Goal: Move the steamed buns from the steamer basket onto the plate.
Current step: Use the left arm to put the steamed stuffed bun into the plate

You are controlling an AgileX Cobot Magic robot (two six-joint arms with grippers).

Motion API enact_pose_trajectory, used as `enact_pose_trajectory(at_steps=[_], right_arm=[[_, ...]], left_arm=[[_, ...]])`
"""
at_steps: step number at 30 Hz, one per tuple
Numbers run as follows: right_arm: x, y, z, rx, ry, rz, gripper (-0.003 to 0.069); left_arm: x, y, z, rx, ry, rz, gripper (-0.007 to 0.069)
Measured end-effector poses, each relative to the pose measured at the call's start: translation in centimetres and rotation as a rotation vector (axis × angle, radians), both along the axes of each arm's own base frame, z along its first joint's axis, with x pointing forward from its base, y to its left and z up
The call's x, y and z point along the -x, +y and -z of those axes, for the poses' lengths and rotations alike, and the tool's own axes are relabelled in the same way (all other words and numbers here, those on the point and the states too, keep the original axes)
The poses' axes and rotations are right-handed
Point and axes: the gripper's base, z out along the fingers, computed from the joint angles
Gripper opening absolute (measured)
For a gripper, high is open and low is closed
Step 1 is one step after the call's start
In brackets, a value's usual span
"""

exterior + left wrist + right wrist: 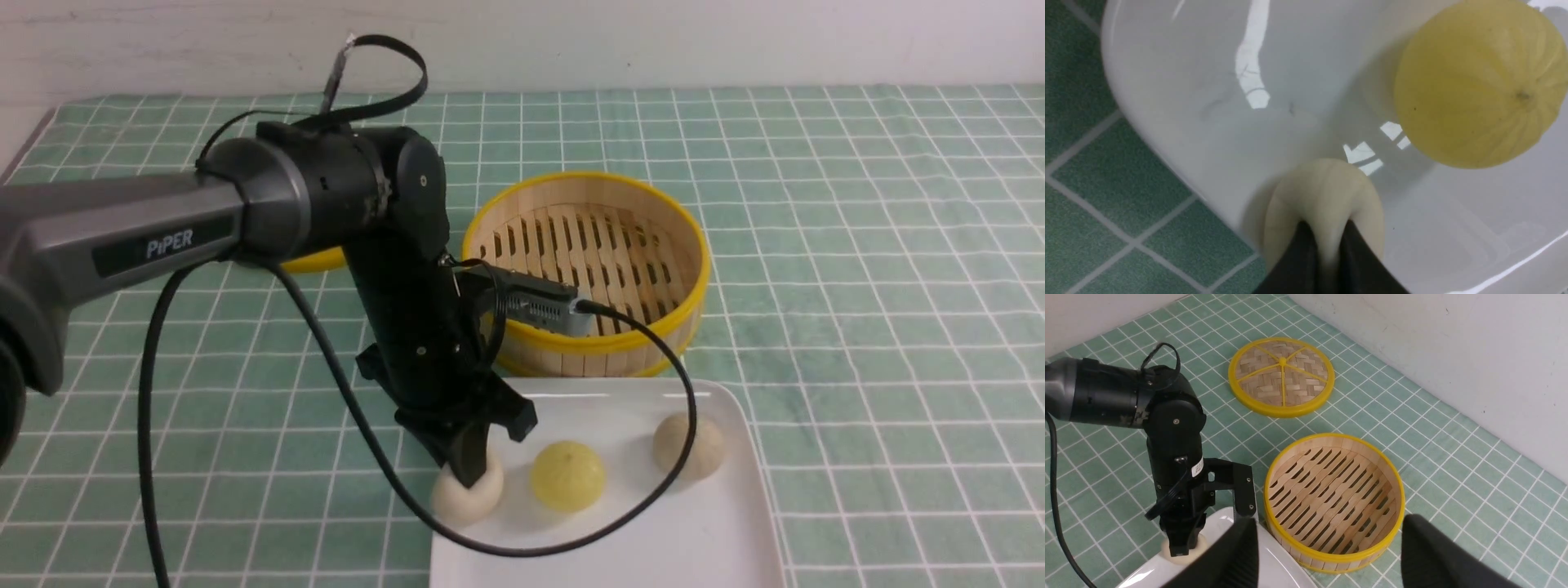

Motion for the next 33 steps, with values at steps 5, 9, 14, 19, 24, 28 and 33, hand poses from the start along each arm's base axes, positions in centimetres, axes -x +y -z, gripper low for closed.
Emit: enact_pose_trajectory(at_steps=[5, 9, 14, 19, 24, 28, 33], right_arm=[[0.0, 0.0, 0.0, -0.001, 0.0, -0.001, 0.0467], [0.0, 0.0, 0.0, -0.001, 0.001, -0.001, 0.0467], [0.0, 0.0, 0.0, -0.001, 0.0, -0.001, 0.0467], [0.0, 0.0, 0.0, -0.001, 0.0, -0.001, 0.0467], [0.0, 0.0, 0.0, -0.002, 0.001, -0.002, 0.0467], [0.0, 0.0, 0.0, -0.003, 0.001, -0.003, 0.0467], [0.0, 0.0, 0.0, -0.003, 0.001, -0.003, 0.0467]], left_arm=[[-0.1, -0.1, 0.0, 0.005, -0.011, 0.0, 0.0045], [-0.4, -0.2, -0.4, 0.015, -0.028, -0.002, 0.0048], [-1.0, -0.6, -1.0, 0.045, -0.073, -0.014, 0.0051], [-1.3, -0.8, -1.3, 0.058, -0.095, -0.019, 0.0056], [-1.4, -0.6, -1.2, 0.038, -0.103, -0.007, 0.01], [-1.3, -0.5, -1.2, 0.031, -0.095, -0.003, 0.0188], [-1.1, -0.5, -1.2, 0.025, -0.08, 0.001, 0.0365]])
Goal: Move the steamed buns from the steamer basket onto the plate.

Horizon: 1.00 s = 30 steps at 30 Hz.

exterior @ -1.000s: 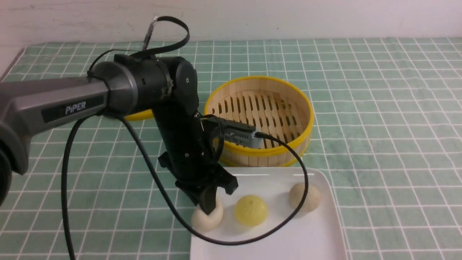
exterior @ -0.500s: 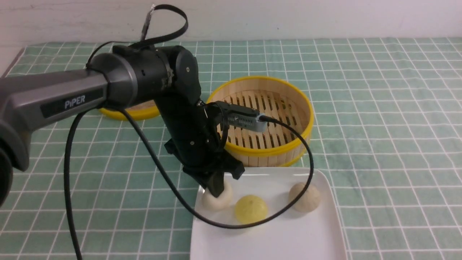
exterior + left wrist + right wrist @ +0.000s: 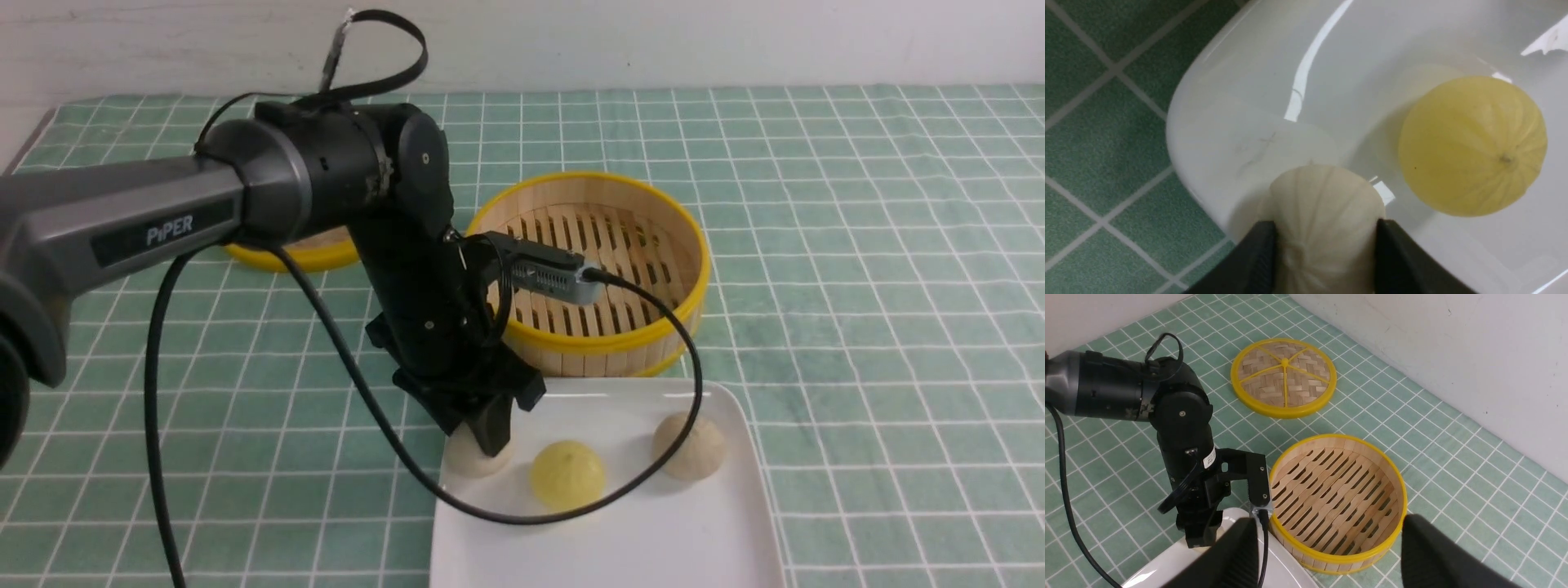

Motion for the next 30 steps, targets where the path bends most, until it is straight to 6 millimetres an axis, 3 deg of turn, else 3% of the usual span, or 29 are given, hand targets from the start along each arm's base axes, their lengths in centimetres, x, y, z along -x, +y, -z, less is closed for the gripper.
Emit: enact_pose_trajectory(at_steps=[3, 7, 13, 16, 17, 19, 20, 21, 22, 23, 26, 30], right_arm=[[0.0, 0.0, 0.0, -0.001, 0.0, -0.001, 0.0467], [0.0, 0.0, 0.0, -0.001, 0.0, 0.0, 0.0467], [0.0, 0.0, 0.0, -0.001, 0.0, 0.0, 0.0467], [0.0, -0.1, 0.0, 0.008, -0.004, 0.004, 0.0467], [0.0, -0.2, 0.0, 0.027, -0.016, 0.011, 0.0467], [-0.1, -0.4, -0.1, 0.041, -0.045, 0.026, 0.0467], [-0.1, -0.5, -0.2, 0.042, -0.051, 0.028, 0.0467], [-0.1, -0.7, -0.6, 0.043, -0.098, 0.052, 0.0467], [-0.1, -0.8, -0.6, 0.045, -0.106, 0.058, 0.0467], [0.1, -1.2, -1.2, 0.037, -0.169, 0.089, 0.0467], [0.7, -2.0, -2.3, 0.034, -0.273, 0.145, 0.0467], [2.0, -3.3, -3.5, 0.037, -0.385, 0.225, 0.0467]], left_arm=[[0.1, 0.0, 0.0, -0.004, 0.009, 0.002, 0.0427], [-0.1, -0.1, -0.4, -0.002, 0.009, 0.007, 0.0445], [-1.5, -0.8, -4.7, 0.038, -0.076, 0.007, 0.0449], [-2.2, -0.7, -8.7, 0.06, -0.202, -0.008, 0.0449], [-2.3, -0.3, -12.0, 0.062, -0.313, -0.025, 0.0449], [-2.1, 0.4, -15.1, 0.062, -0.411, -0.054, 0.0449], [-2.0, 0.5, -15.5, 0.061, -0.424, -0.059, 0.0449], [-1.4, 1.7, -19.4, 0.059, -0.552, -0.114, 0.0449], [-1.3, 1.7, -19.6, 0.063, -0.558, -0.115, 0.0449], [-0.3, 3.1, -23.1, 0.063, -0.68, -0.183, 0.0449], [2.3, 5.8, -28.8, 0.093, -0.885, -0.3, 0.0449], [6.4, 9.1, -33.7, 0.134, -1.063, -0.422, 0.0449]])
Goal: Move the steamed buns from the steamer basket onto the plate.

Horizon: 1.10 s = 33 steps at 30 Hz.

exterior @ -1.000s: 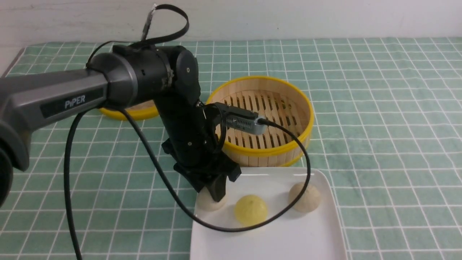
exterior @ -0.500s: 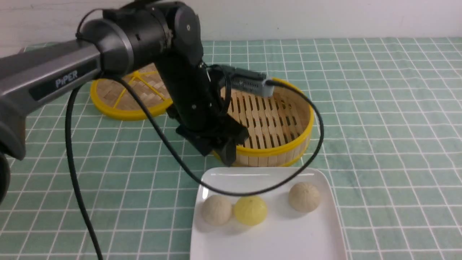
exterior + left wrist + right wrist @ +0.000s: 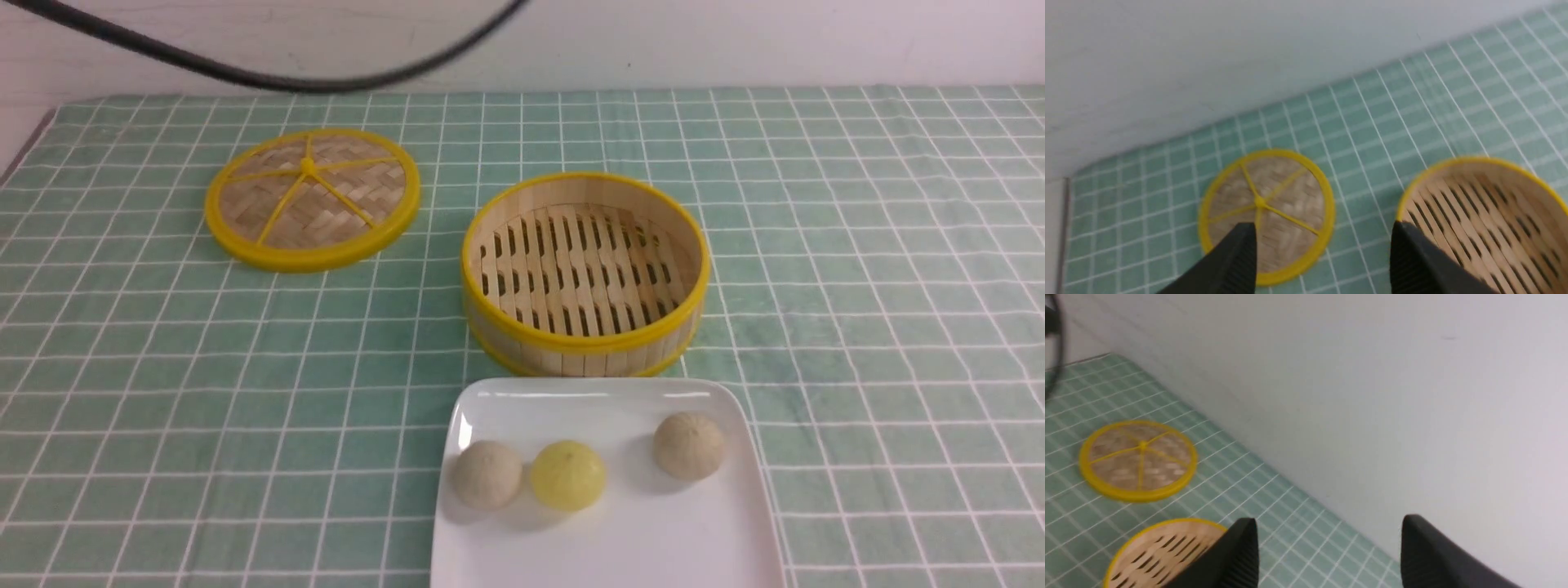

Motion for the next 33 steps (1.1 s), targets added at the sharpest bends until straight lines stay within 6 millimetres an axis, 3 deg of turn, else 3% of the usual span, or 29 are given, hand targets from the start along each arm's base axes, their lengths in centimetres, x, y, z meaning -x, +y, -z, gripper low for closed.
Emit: enact_pose_trajectory(at_steps=[4, 8, 9, 12, 14, 16, 18, 19, 23, 28, 29, 33], right_arm=[[2.4, -1.6, -0.9, -0.028, -0.047, 0.074, 0.0467], [6.8, -3.3, -1.4, -0.071, -0.071, 0.089, 0.0466], [7.1, -3.4, -1.4, -0.073, -0.073, 0.089, 0.0466], [12.2, -5.3, -1.6, -0.103, -0.119, 0.088, 0.0465], [13.8, -5.9, -1.4, -0.111, -0.127, 0.087, 0.0465], [17.9, -7.3, -0.7, -0.145, -0.124, 0.082, 0.0465], [19.3, -7.8, -0.4, -0.171, -0.131, 0.08, 0.0465], [21.0, -8.3, -0.2, -0.207, -0.152, 0.066, 0.0465], [22.7, -8.7, 1.4, -0.231, -0.147, 0.04, 0.0465], [23.3, -8.8, 5.8, -0.206, -0.069, 0.041, 0.0465], [23.1, -8.7, 7.6, -0.196, -0.043, 0.043, 0.0465], [22.5, -8.6, 11.9, -0.208, -0.066, 0.047, 0.0465]], left_arm=[[4.2, 2.7, -2.8, 0.05, -0.087, -0.041, 0.0449], [6.6, 4.1, -3.9, 0.075, -0.114, -0.052, 0.0439], [6.7, 4.1, -4.0, 0.076, -0.115, -0.052, 0.0439], [7.8, 4.7, -4.4, 0.09, -0.13, -0.055, 0.0418], [7.8, 4.8, -4.4, 0.09, -0.129, -0.056, 0.0409], [7.8, 4.7, -4.4, 0.089, -0.127, -0.056, 0.0391], [7.7, 4.7, -4.3, 0.086, -0.125, -0.054, 0.0384], [7.6, 4.5, -4.3, 0.089, -0.119, -0.046, 0.037], [7.5, 4.0, -4.1, 0.114, -0.1, -0.01, 0.0353], [7.7, 3.1, -4.0, 0.182, -0.07, 0.075, 0.0349], [7.8, 2.8, -4.0, 0.201, -0.059, 0.099, 0.0348], [8.0, 2.3, -3.9, 0.236, -0.039, 0.142, 0.0348]])
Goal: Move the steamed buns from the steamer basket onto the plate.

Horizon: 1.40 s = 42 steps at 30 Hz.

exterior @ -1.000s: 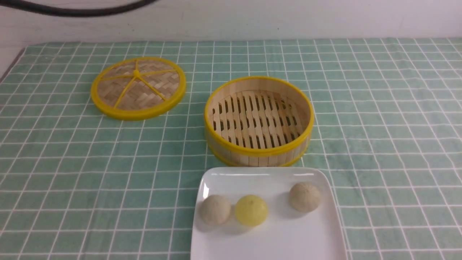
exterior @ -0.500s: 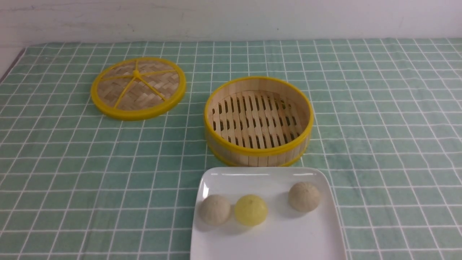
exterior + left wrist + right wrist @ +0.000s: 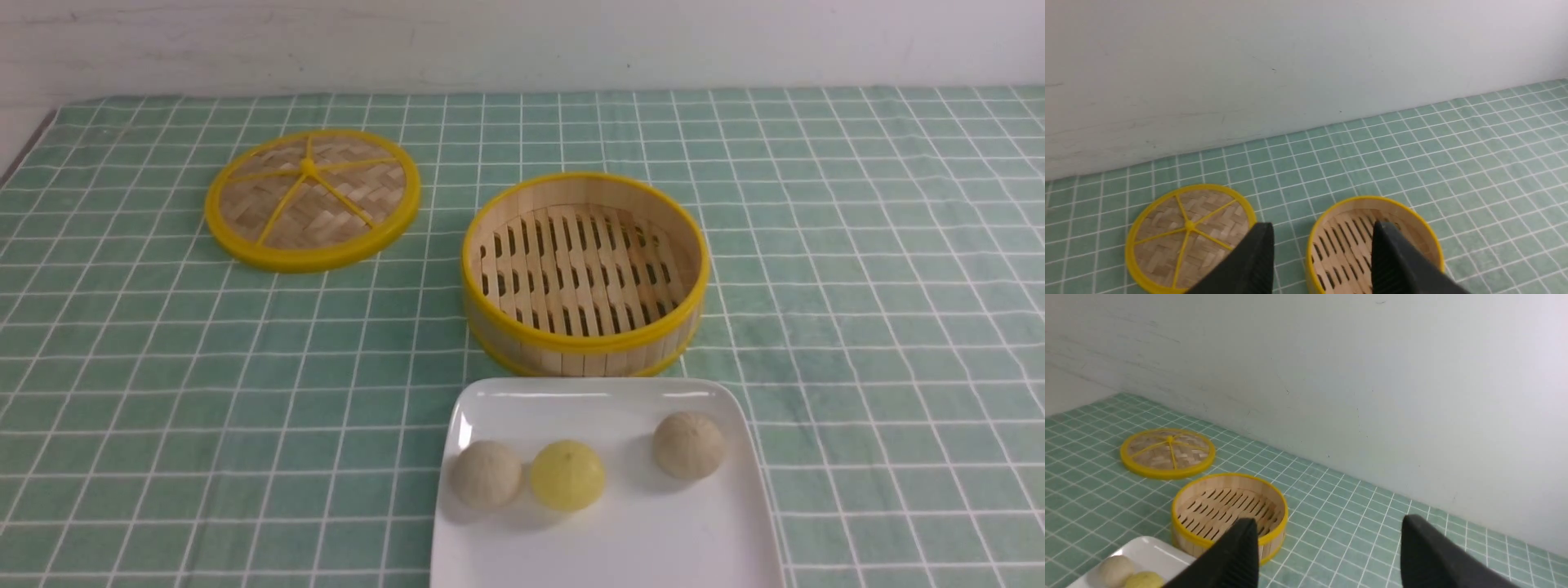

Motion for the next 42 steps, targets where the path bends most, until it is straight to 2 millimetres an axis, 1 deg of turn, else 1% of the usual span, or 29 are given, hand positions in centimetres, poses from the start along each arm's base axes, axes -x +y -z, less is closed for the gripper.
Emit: enact_pose_trajectory(at_steps=[1, 2, 3, 4, 5, 8, 11, 13, 15, 18, 20, 21, 22, 23, 25, 32, 34, 37, 42], right_arm=[[-0.2, 0.0, 1.3, -0.009, -0.031, 0.009, 0.0465], [-0.3, 0.0, 1.5, -0.01, -0.036, 0.01, 0.0465], [-0.7, 0.0, 2.8, -0.018, -0.08, 0.026, 0.0465], [-0.8, 0.0, 3.2, -0.021, -0.092, 0.029, 0.0465], [-1.5, 0.1, 4.5, -0.025, -0.131, 0.043, 0.0465], [-3.3, 0.6, 7.0, -0.007, -0.163, 0.07, 0.0463], [-6.2, 1.5, 10.5, 0.033, -0.107, 0.075, 0.0463], [-7.7, 2.1, 12.7, 0.058, -0.05, 0.071, 0.0463], [-8.8, 2.5, 14.7, 0.069, 0.0, 0.069, 0.0461], [-9.8, 3.0, 16.7, 0.028, 0.037, 0.066, 0.0445], [-10.1, 3.1, 17.1, 0.005, 0.047, 0.067, 0.0434], [-10.4, 3.2, 17.9, -0.022, 0.076, 0.068, 0.0414], [-10.4, 3.2, 18.0, -0.02, 0.078, 0.068, 0.0411], [-10.6, 3.3, 18.7, -0.04, 0.116, 0.072, 0.0388], [-10.8, 3.3, 19.4, -0.059, 0.16, 0.078, 0.0353], [-10.7, 3.0, 20.5, -0.118, 0.286, 0.13, 0.0208], [-10.8, 2.9, 20.8, -0.151, 0.311, 0.154, 0.0178], [-11.1, 2.7, 21.5, -0.173, 0.33, 0.19, 0.0158], [-11.7, 2.2, 23.0, -0.136, 0.325, 0.262, 0.0147]], left_arm=[[0.0, -0.1, 0.0, 0.007, 0.004, 0.009, 0.0348], [0.1, -0.1, 0.0, 0.009, 0.005, 0.012, 0.0348], [0.1, -0.2, 0.0, 0.013, 0.007, 0.018, 0.0348], [0.1, -0.2, 0.0, 0.015, 0.008, 0.02, 0.0348], [0.1, -0.3, 0.0, 0.019, 0.01, 0.025, 0.0348], [0.2, -0.4, 0.0, 0.026, 0.014, 0.035, 0.0348], [0.2, -0.5, 0.0, 0.036, 0.02, 0.049, 0.0348], [0.3, -0.5, 0.0, 0.037, 0.022, 0.054, 0.0347], [0.3, -0.5, 0.1, 0.035, 0.024, 0.055, 0.0347], [0.3, -0.5, 0.1, 0.033, 0.03, 0.055, 0.0347], [0.3, -0.5, 0.1, 0.03, 0.033, 0.056, 0.0347], [0.3, -0.5, 0.2, 0.029, 0.033, 0.056, 0.0347], [0.3, -0.5, 0.2, 0.029, 0.033, 0.056, 0.0347], [0.3, -0.5, 0.2, 0.028, 0.033, 0.056, 0.0347], [0.3, -0.5, 0.2, 0.025, 0.032, 0.058, 0.0347], [0.3, -0.5, 0.2, 0.006, 0.023, 0.066, 0.0347], [0.3, -0.5, 0.2, 0.003, 0.022, 0.067, 0.0347], [0.3, -0.5, 0.2, 0.003, 0.022, 0.067, 0.0347], [0.3, -0.5, 0.2, -0.01, 0.017, 0.072, 0.0347]])
